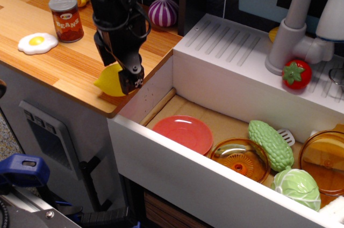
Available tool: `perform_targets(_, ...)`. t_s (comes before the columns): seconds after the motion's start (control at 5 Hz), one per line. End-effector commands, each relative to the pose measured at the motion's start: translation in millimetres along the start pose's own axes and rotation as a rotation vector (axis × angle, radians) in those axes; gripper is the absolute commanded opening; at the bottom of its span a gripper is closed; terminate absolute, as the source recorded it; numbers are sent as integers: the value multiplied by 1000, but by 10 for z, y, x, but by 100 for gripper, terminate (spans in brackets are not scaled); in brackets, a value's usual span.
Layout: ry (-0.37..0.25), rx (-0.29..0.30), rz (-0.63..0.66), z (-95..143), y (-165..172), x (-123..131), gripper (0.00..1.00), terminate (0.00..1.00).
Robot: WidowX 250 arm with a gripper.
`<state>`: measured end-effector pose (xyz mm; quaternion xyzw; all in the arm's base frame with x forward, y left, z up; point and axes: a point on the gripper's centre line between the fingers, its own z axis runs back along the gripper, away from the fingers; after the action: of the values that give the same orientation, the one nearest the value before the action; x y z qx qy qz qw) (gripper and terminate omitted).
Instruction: Put lemon on plate
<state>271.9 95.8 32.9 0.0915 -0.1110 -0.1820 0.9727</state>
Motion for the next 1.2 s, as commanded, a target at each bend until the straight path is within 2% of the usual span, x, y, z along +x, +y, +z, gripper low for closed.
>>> perform_targets(0.0,-32,12,19,-88,71,23,100,0)
perform_targets(0.2,1,12,42,-81,68,72,0,0)
perform_targets(0.4,22,-1,49,66,-10,252,0,0)
perform_targets(0.6,55,1,82,163,-307,524,0,0)
perform_targets(0.8,51,37,103,132,-548,763,0,0)
perform_targets(1.0,28,57,151,-103,-665,732,0,0)
